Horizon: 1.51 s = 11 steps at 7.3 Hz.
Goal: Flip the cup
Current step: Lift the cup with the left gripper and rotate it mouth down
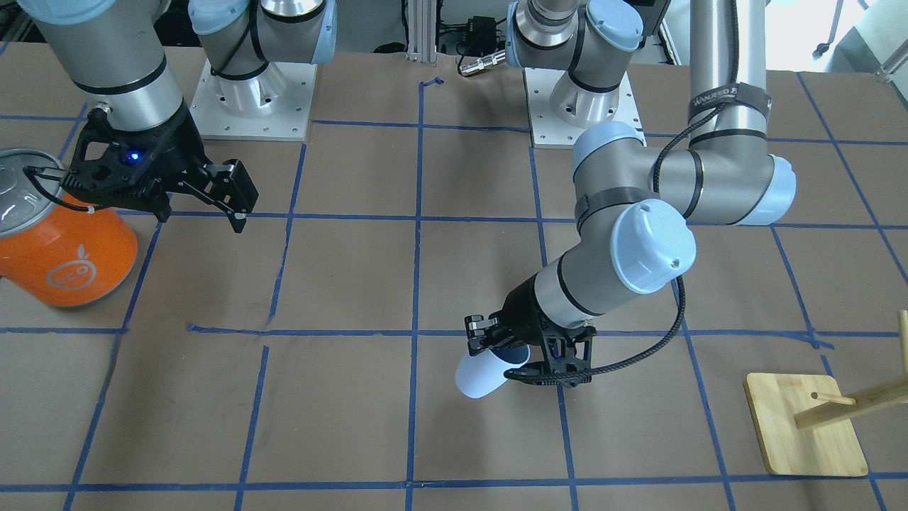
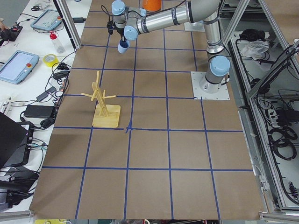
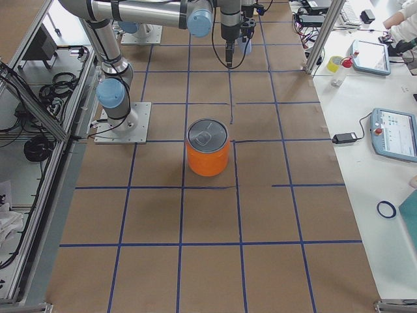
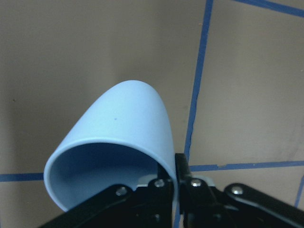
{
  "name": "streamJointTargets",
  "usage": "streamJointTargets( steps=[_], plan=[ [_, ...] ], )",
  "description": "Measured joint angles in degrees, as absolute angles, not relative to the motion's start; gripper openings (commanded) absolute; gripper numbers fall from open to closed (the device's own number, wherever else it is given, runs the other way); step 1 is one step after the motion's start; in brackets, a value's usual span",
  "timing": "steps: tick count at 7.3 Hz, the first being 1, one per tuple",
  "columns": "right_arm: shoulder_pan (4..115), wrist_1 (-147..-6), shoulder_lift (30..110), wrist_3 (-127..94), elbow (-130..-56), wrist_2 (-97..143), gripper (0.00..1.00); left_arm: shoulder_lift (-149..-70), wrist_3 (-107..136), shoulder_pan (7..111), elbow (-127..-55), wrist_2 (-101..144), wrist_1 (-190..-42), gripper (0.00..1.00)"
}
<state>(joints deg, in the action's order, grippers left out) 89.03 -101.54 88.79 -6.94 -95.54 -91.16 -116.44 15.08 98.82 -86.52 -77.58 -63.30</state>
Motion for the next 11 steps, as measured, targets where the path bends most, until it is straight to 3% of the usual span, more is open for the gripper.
streamJointTargets(
  steps=[11],
  plan=[
    [89.03,-100.28,88.74,-6.22,-96.06,-91.68,1.00,-120.01,16.07,104.82,-82.90,-90.93,-63.28,0.00]
  ],
)
